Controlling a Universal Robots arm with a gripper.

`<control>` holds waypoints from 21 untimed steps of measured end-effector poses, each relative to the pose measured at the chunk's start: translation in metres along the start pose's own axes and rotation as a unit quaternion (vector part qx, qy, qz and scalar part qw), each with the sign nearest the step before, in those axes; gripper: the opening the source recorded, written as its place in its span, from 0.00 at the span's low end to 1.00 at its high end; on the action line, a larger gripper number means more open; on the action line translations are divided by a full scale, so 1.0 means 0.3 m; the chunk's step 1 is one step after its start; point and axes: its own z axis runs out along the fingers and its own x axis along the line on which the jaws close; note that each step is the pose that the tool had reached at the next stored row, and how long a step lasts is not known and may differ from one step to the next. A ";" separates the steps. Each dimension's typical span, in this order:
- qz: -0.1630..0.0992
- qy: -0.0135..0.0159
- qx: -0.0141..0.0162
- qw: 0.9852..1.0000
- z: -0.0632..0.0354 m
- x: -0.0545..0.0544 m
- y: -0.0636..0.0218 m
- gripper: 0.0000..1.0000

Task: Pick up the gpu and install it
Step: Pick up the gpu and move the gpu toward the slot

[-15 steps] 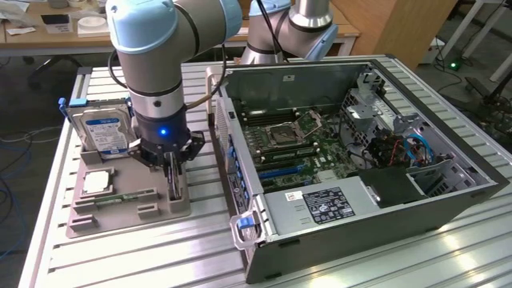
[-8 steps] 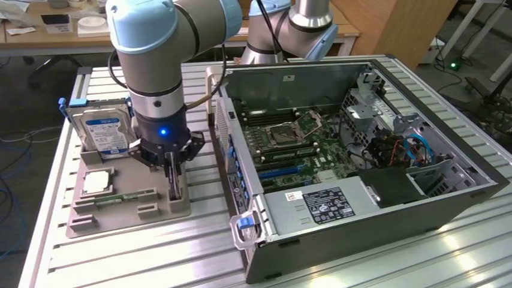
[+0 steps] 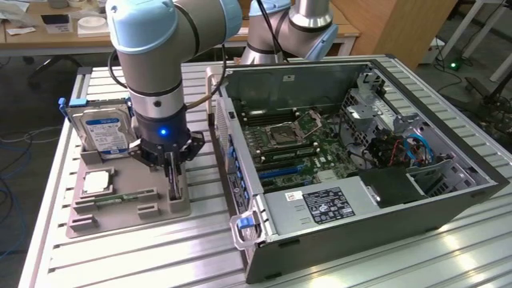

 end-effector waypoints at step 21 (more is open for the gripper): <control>0.000 0.000 0.000 1.000 -0.252 0.000 0.007 0.27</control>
